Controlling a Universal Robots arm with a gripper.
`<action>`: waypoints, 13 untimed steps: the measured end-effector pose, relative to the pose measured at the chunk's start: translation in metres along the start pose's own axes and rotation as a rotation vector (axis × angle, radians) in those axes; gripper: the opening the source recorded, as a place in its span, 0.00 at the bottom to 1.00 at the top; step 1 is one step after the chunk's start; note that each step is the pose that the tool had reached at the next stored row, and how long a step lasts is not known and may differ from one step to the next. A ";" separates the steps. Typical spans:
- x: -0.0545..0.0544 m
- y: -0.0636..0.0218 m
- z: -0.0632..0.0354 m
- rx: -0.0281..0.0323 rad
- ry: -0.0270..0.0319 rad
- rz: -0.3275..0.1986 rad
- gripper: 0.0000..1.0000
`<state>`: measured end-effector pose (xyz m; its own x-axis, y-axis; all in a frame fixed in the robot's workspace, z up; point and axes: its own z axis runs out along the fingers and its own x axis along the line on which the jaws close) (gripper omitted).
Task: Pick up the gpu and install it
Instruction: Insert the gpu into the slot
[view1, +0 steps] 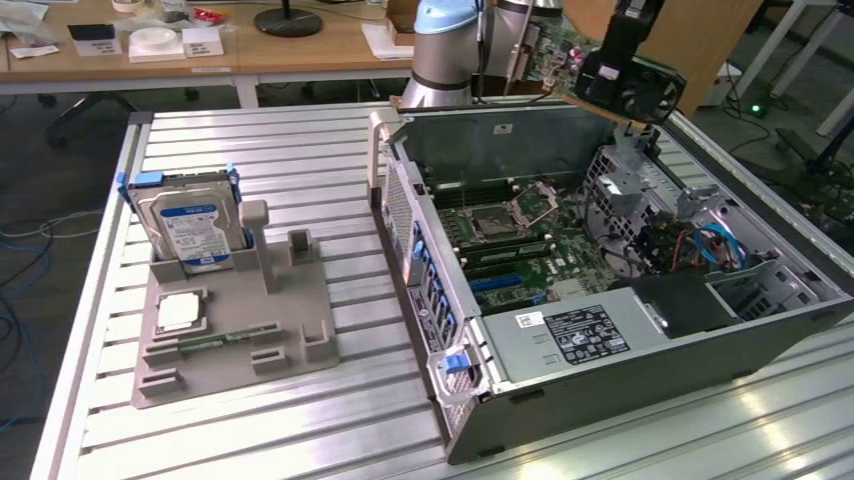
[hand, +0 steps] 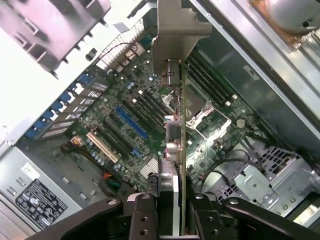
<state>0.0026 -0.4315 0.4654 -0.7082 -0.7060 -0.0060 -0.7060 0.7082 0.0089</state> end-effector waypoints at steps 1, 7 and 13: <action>0.000 0.0000 0.0000 -0.0001 0.0002 -0.017 0.28; 0.000 0.0000 0.0000 -0.0007 0.0011 -0.122 0.28; 0.000 0.0000 0.0001 -0.0014 0.0021 -0.230 0.28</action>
<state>0.0026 -0.4315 0.4653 -0.5285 -0.8489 -0.0060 -0.8489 0.5284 0.0089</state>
